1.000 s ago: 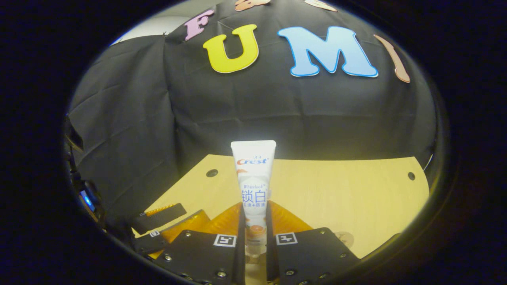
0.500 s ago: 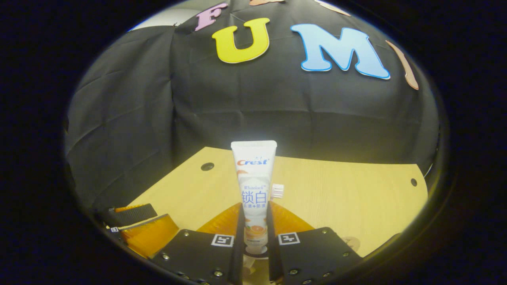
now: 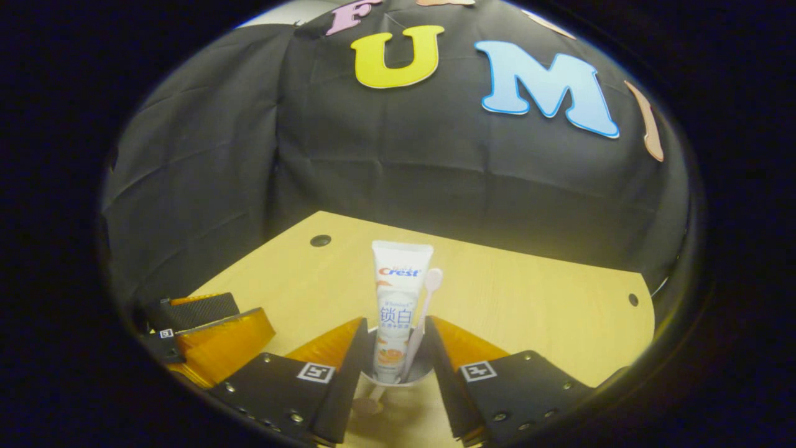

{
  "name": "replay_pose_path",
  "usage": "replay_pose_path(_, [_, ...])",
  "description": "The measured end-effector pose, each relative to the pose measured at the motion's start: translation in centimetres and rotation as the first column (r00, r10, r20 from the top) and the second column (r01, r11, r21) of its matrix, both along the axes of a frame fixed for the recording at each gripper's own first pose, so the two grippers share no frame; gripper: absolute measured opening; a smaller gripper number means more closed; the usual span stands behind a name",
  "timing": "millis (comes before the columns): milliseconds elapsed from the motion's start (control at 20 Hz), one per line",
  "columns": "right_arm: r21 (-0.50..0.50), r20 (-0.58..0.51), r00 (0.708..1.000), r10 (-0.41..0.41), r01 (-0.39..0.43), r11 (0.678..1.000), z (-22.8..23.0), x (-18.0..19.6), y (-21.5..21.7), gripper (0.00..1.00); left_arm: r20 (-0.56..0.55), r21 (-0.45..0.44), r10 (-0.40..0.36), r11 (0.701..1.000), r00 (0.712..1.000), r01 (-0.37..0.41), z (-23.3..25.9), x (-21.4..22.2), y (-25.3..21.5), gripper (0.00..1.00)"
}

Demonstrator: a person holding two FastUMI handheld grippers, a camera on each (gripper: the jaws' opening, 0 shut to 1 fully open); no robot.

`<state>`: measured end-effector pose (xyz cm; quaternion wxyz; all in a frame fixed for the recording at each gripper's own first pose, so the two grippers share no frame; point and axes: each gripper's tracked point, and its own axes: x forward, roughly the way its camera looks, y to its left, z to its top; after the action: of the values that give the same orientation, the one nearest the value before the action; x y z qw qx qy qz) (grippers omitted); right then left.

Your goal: Put the toothbrush and toothpaste on the desktop into the cup, then pick up the cup and place it on the coaster on the desktop.

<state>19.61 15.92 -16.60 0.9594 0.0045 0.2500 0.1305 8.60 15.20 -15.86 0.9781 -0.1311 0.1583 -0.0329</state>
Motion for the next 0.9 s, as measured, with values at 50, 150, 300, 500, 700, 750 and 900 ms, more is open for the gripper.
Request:
replay_pose_path(50, [0.009,0.003,1.000,0.000,0.000,1.000,0.3,-0.1,-0.1,0.66,-0.002,0.003,0.000,1.000,1.000,0.000,-0.1,-0.2,-0.1,0.96])
replay_pose_path(150, [0.036,-0.001,1.000,-0.021,0.021,0.999,1.0,-0.6,-0.6,0.74,-0.007,0.007,-0.006,1.000,1.000,0.006,-0.2,-0.4,-0.3,0.96])
replay_pose_path(300, [0.083,-0.007,0.999,-0.049,0.050,0.995,1.9,-1.4,-2.1,0.74,-0.007,0.019,-0.017,1.000,1.000,0.018,0.2,-0.8,-1.7,0.96])
replay_pose_path(500, [0.085,0.019,0.995,-0.097,0.095,0.992,3.3,-3.6,-5.9,0.74,-0.013,0.030,-0.047,0.998,0.999,0.048,0.5,-0.8,-4.3,0.96])
replay_pose_path(700, [0.075,0.046,0.988,-0.148,0.145,0.987,4.6,-5.3,-9.8,0.74,-0.029,0.048,-0.079,0.996,0.996,0.080,0.5,-0.8,-7.2,0.96])
replay_pose_path(750, [0.074,0.049,0.986,-0.158,0.154,0.985,4.7,-5.6,-10.5,0.74,-0.040,0.052,-0.090,0.994,0.995,0.092,0.3,-0.8,-8.1,0.96])
replay_pose_path(900, [0.090,0.048,0.982,-0.181,0.177,0.980,5.3,-6.7,-12.5,0.74,-0.097,0.070,-0.116,0.990,0.988,0.123,-1.0,-1.2,-10.4,0.96])
